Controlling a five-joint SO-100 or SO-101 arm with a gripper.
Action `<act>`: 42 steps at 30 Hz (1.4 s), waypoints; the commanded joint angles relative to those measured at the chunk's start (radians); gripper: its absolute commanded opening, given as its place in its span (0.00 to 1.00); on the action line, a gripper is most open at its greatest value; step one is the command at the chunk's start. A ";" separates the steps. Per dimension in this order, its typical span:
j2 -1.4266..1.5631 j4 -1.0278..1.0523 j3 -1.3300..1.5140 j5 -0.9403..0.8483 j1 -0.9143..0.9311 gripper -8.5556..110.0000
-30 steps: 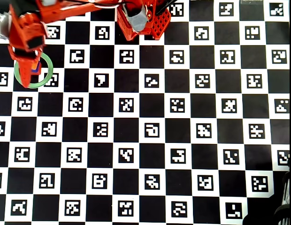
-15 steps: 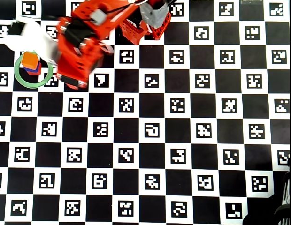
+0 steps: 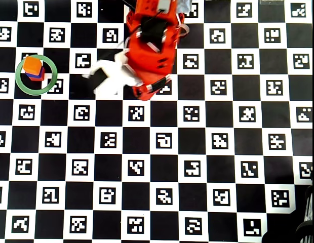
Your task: Grab the red cube then put it in the green circle then put the blue cube on top and finally the orange cube on top
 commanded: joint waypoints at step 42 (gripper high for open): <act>0.785 0.147 0.782 -0.523 -0.067 0.02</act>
